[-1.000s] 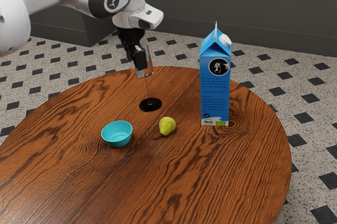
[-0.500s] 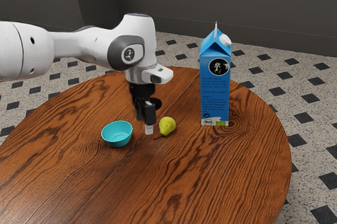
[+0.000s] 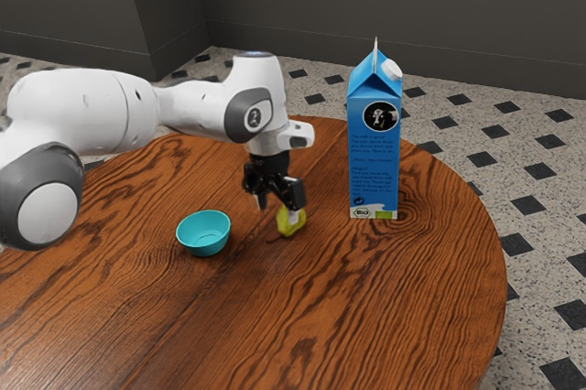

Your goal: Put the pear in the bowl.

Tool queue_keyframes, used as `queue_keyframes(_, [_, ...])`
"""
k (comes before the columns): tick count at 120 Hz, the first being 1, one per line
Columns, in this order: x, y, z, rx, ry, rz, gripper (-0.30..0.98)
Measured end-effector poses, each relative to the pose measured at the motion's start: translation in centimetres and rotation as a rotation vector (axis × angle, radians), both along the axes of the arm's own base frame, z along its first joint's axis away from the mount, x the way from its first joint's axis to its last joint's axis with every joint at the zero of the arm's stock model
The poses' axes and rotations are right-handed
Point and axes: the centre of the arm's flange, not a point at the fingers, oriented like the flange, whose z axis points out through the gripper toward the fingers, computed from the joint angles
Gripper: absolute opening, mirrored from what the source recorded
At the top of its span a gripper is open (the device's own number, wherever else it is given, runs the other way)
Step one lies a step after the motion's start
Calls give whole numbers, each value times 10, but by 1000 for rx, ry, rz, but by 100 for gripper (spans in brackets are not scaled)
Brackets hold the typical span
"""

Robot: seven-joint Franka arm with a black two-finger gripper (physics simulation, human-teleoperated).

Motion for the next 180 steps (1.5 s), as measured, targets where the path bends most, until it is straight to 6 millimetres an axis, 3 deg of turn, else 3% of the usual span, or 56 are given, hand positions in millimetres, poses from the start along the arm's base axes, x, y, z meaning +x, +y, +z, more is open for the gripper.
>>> queue_keyframes(15, [8,7,-22,6,9,76,69])
queue_keyframes(54, [30,9,-40,15,-33,193,68])
queue_keyframes(119, [46,18,-67,9,-74,305,50])
queue_keyframes(158, [48,22,-66,6,-83,331,38])
queue_keyframes(180, [47,22,-44,0,-108,334,32])
